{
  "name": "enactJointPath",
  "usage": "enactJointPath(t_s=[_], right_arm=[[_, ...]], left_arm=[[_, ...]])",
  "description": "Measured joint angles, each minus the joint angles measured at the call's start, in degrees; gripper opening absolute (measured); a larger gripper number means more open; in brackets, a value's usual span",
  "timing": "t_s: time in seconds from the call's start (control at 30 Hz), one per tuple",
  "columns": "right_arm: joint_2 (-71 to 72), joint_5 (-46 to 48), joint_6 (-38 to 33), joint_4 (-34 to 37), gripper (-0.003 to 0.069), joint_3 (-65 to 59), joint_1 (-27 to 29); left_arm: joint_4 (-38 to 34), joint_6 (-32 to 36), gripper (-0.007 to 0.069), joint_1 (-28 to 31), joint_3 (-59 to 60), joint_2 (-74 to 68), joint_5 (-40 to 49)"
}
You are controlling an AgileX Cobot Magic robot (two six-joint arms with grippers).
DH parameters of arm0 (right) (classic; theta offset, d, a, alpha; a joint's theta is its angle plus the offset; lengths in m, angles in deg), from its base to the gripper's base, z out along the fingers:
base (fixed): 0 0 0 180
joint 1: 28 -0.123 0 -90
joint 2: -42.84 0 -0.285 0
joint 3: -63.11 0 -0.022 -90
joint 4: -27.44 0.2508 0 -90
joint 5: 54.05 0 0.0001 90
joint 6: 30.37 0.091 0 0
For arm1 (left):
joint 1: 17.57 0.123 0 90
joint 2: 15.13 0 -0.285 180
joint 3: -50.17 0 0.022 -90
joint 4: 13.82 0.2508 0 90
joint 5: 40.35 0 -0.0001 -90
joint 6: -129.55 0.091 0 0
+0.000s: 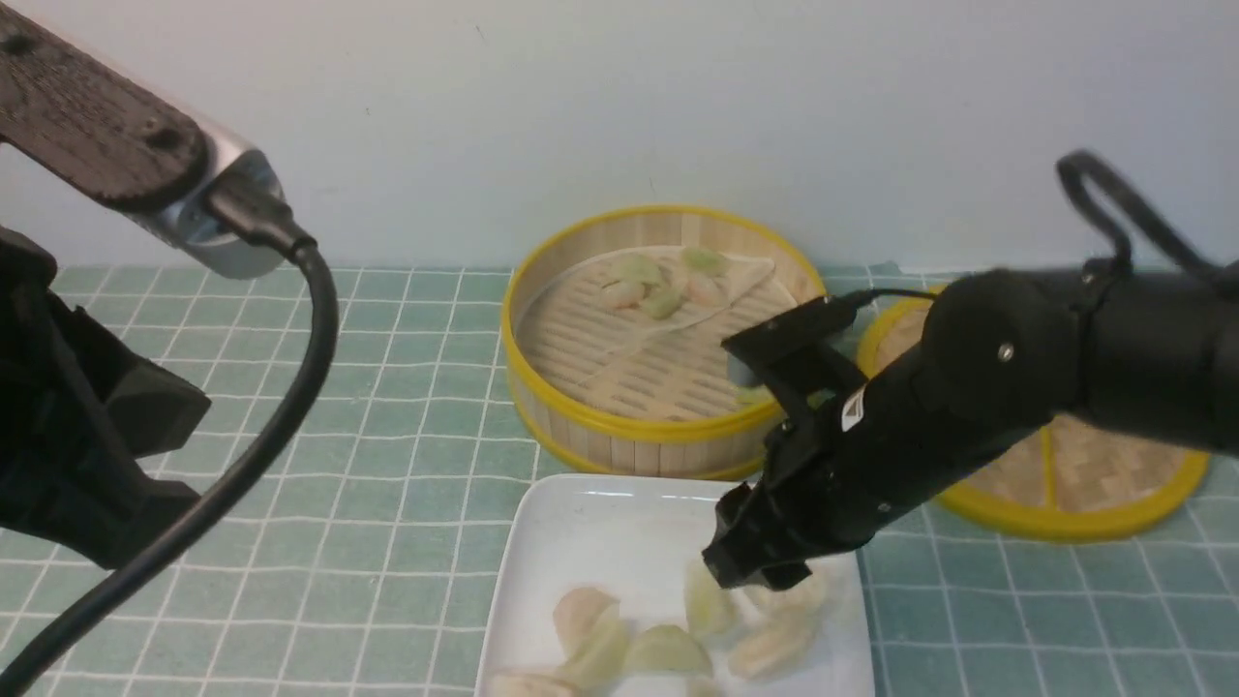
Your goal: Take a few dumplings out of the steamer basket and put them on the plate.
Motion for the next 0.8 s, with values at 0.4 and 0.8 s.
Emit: enactJointPath(t_s=[0.4,0.8], right_arm=[[43.93,7.92,18.05,-18.62,-0.001,4.37,0.0],[91.37,-5.64,27.13,-26.59,-0.0013,-29.34,0.0]], left_arm=[[-0.12,0.0,-0.0006,0.0,0.0,0.05,-2.39],[-2.48,0.0,-0.0006,0.0,0.11,0.05,-8.16]])
